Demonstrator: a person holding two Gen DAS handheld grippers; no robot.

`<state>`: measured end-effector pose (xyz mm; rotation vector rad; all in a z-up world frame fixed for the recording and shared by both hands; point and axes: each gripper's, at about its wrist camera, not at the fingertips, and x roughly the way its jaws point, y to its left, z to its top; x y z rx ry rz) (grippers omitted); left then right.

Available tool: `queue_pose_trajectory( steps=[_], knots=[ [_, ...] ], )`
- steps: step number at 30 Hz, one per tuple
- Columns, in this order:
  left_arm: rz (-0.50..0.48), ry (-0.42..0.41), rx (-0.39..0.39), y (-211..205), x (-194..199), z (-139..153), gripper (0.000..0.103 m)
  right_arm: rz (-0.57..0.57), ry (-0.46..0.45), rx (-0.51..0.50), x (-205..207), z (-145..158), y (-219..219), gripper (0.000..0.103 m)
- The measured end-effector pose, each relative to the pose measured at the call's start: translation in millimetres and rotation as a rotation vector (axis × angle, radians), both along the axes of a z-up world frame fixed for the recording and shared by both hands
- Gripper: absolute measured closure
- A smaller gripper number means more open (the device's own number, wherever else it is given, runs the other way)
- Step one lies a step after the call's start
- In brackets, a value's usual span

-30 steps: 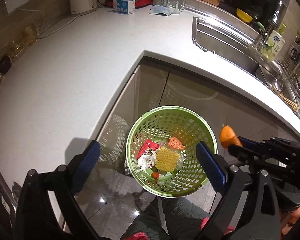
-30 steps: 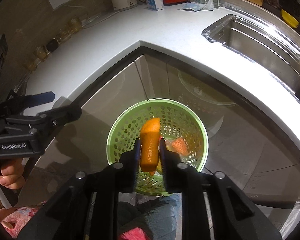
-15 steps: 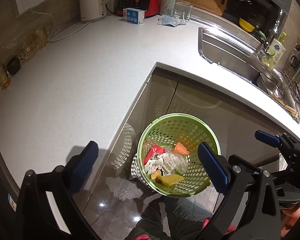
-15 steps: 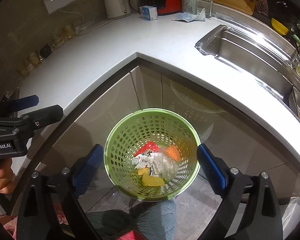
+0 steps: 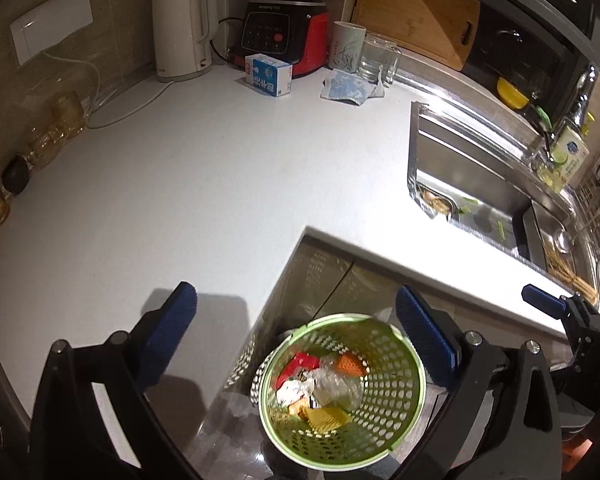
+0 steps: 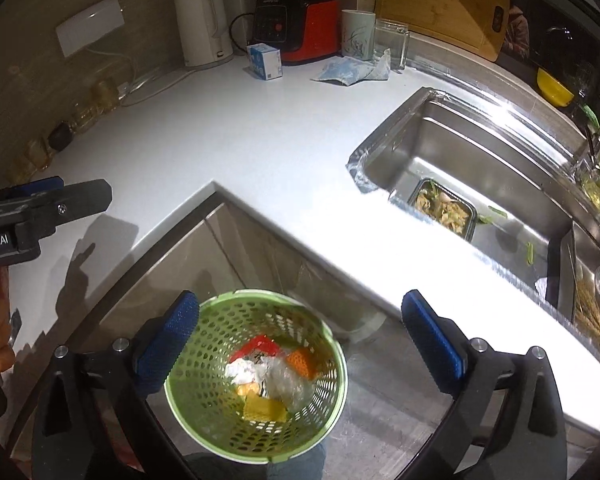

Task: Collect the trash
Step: 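Move both open tools back over the counter toward the milk carton and towel, then grasp the blue milk carton with the left tool while the right tool grasps the blue towel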

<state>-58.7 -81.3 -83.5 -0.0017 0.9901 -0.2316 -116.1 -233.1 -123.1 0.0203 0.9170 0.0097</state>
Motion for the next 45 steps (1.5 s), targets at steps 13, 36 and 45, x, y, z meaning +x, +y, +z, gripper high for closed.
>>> queue_pose_trajectory(
  steps=[13, 36, 45],
  knots=[
    [0.245, -0.008, -0.035, -59, 204, 6, 0.008, 0.095, -0.059, -0.002, 214, 20, -69, 0.003],
    [0.562, 0.092, -0.004, -72, 436, -62, 0.008, 0.227, -0.04, -0.027, 457, -32, -92, 0.003],
    [0.547, 0.115, 0.069, -82, 452, -77, 0.036, 0.257, 0.009, -0.017, 474, -44, -94, 0.037]
  ],
)
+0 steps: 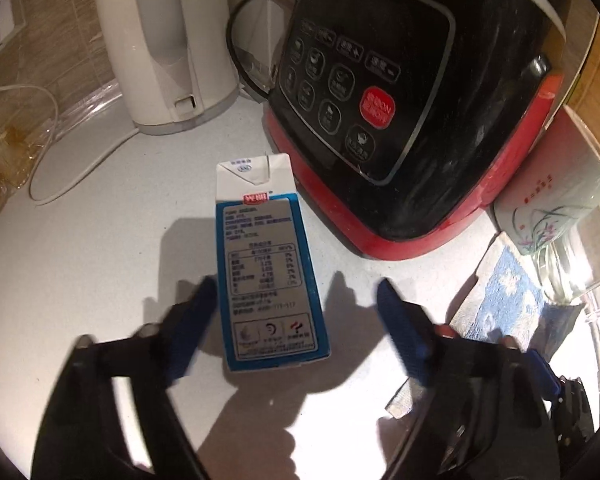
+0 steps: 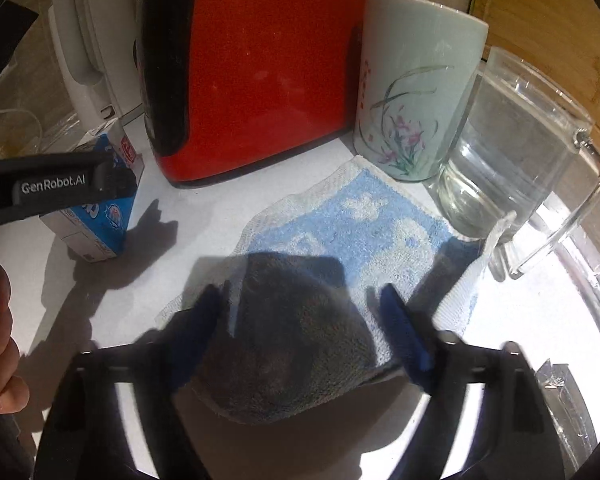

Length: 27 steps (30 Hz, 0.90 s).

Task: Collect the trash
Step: 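Grasp the blue milk carton with the left tool while the right tool grasps the blue towel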

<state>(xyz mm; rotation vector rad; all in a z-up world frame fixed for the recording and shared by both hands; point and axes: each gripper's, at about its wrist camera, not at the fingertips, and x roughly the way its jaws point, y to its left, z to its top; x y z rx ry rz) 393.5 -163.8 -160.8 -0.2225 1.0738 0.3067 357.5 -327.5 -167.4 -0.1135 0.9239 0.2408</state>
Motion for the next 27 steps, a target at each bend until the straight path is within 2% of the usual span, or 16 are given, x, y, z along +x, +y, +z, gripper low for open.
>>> queue_pose_trajectory(
  steps=[2, 3, 4, 5, 8, 18, 27],
  knots=[
    [0.014, 0.016, 0.001, 3, 0, -3, 0.056, 0.004, 0.02, 0.021, 2, -1, -2, 0.063],
    [0.02, 0.018, -0.004, 5, 1, -5, 0.057, 0.007, 0.025, 0.031, 2, -1, -3, 0.069],
    [0.023, 0.012, -0.003, 6, 0, -4, 0.059, 0.008, 0.026, 0.034, 1, 0, -3, 0.083],
    [0.022, 0.01, 0.003, 6, -1, -4, 0.061, 0.008, 0.023, 0.031, 2, 0, -4, 0.087],
    [0.018, 0.007, 0.019, 7, -5, -4, 0.061, 0.01, 0.013, 0.027, 2, 1, -1, 0.09],
    [-0.023, -0.023, 0.034, 7, -34, 6, 0.061, -0.004, -0.006, 0.048, -19, 14, -4, 0.091],
    [-0.065, -0.076, 0.029, 17, -105, 36, 0.061, 0.013, -0.038, 0.051, -90, 43, 14, 0.091]
  ],
)
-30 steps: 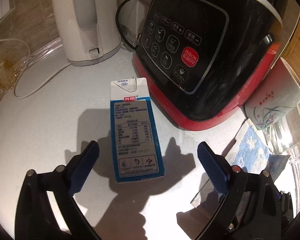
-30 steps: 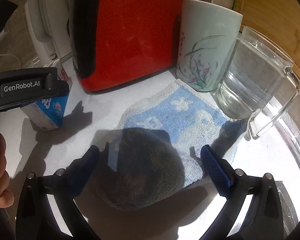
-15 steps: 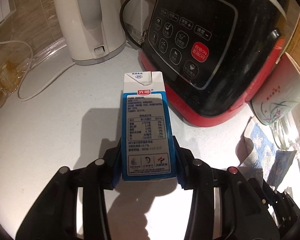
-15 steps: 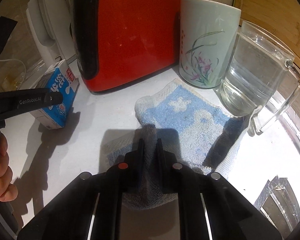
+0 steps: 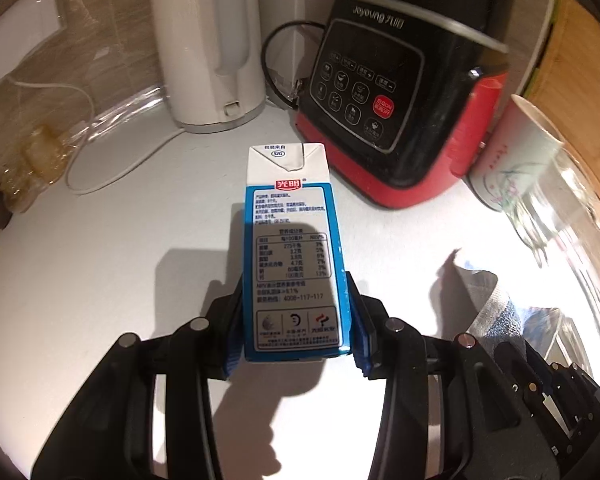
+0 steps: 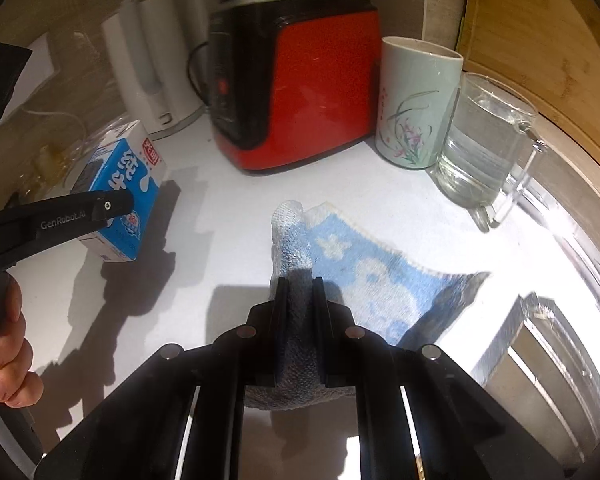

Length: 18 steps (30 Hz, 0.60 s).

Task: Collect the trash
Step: 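Grasp the blue milk carton with the left tool while the right tool grasps the blue towel, then carry carton and towel over the basket and open both tools to drop them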

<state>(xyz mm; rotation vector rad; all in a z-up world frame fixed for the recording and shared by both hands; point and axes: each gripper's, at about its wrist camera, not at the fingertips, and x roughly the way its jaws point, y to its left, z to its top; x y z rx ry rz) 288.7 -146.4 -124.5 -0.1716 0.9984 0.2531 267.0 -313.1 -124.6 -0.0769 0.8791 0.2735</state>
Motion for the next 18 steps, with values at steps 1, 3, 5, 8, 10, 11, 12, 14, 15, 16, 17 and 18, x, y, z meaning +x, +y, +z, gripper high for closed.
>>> queue_pose_trajectory(
  steps=[1, 3, 5, 8, 10, 11, 12, 14, 15, 16, 17, 18],
  knots=[
    [-0.007, -0.003, 0.002, 1, -10, 3, 0.061, 0.002, -0.003, 0.0, -11, 3, 4, 0.091],
    [-0.024, -0.011, -0.002, 3, -33, 10, 0.061, 0.003, -0.013, 0.004, -36, 11, 13, 0.091],
    [-0.04, -0.016, -0.005, 5, -55, 16, 0.061, 0.007, -0.025, 0.006, -63, 19, 24, 0.091],
    [-0.069, -0.032, -0.022, 12, -93, 26, 0.061, 0.008, -0.04, 0.007, -108, 30, 42, 0.091],
    [-0.084, -0.038, -0.031, 18, -120, 32, 0.061, 0.004, -0.05, 0.011, -141, 37, 51, 0.091],
    [-0.093, -0.041, -0.036, 21, -134, 35, 0.061, 0.001, -0.055, 0.014, -157, 39, 55, 0.091],
    [-0.102, -0.045, -0.04, 25, -148, 38, 0.061, -0.003, -0.059, 0.015, -175, 42, 60, 0.091],
    [-0.123, -0.052, -0.039, 33, -178, 45, 0.061, -0.01, -0.07, 0.02, -209, 48, 68, 0.091],
    [-0.132, -0.054, -0.035, 36, -191, 47, 0.061, -0.015, -0.074, 0.025, -227, 50, 72, 0.091],
    [-0.142, -0.056, -0.032, 40, -207, 51, 0.061, -0.02, -0.077, 0.03, -244, 52, 76, 0.091],
    [-0.155, -0.055, -0.029, 43, -222, 53, 0.061, -0.025, -0.08, 0.037, -260, 54, 79, 0.091],
    [-0.166, -0.054, -0.028, 46, -236, 55, 0.061, -0.033, -0.083, 0.045, -277, 55, 82, 0.091]
  ],
)
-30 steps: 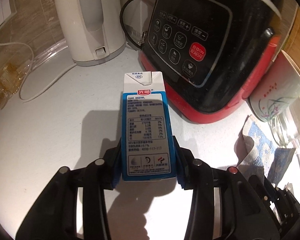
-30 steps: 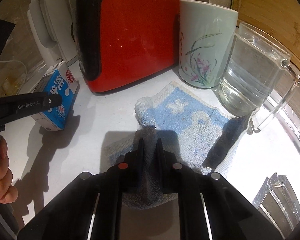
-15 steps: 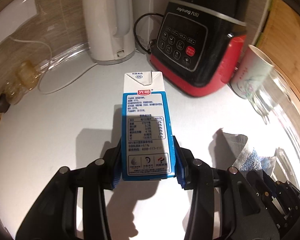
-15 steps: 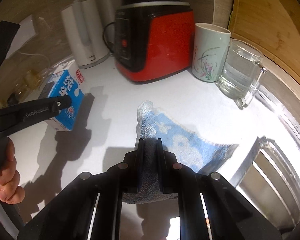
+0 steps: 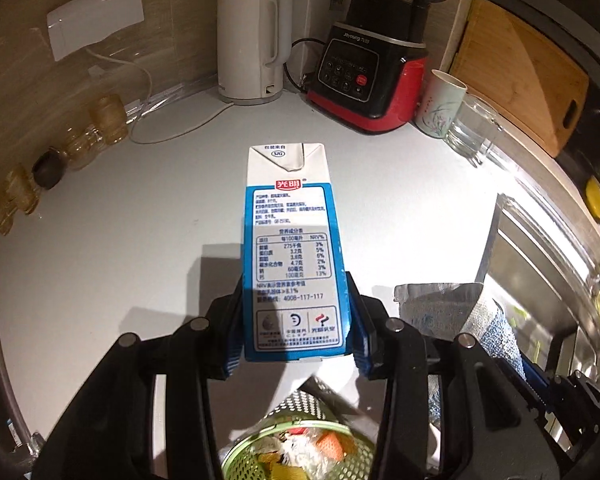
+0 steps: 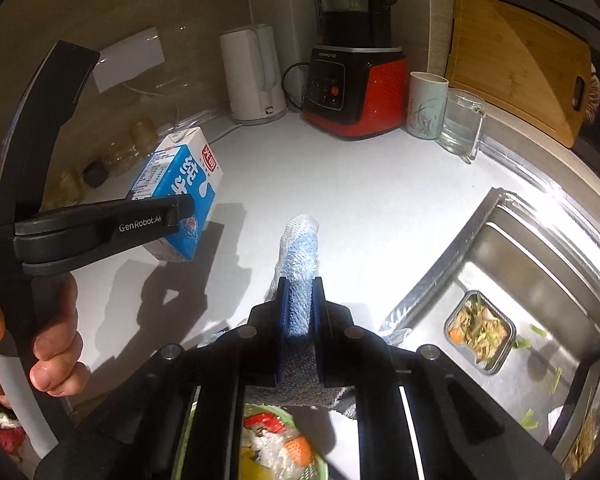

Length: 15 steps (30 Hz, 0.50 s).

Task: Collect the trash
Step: 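Carry carton and towel over the basket and open both tools to drop them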

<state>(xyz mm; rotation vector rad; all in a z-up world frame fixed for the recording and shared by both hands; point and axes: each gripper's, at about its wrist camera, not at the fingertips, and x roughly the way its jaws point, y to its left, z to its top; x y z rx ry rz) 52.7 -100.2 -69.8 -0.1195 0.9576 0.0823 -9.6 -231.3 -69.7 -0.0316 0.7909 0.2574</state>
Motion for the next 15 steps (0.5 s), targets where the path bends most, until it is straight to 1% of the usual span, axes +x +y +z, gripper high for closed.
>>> queue_pose_trajectory(
  steps=[5, 9, 15],
  knots=[
    [-0.05, 0.027, 0.004, 14, -72, 3, 0.061, -0.033, -0.004, 0.041, -76, 1, 11, 0.091],
    [-0.095, 0.044, 0.017, 20, -123, 3, 0.061, -0.06, 0.004, 0.051, -128, -4, 18, 0.091],
    [-0.158, 0.086, -0.003, 23, -179, -9, 0.061, -0.105, 0.035, 0.073, -183, -16, 21, 0.091]
  ],
)
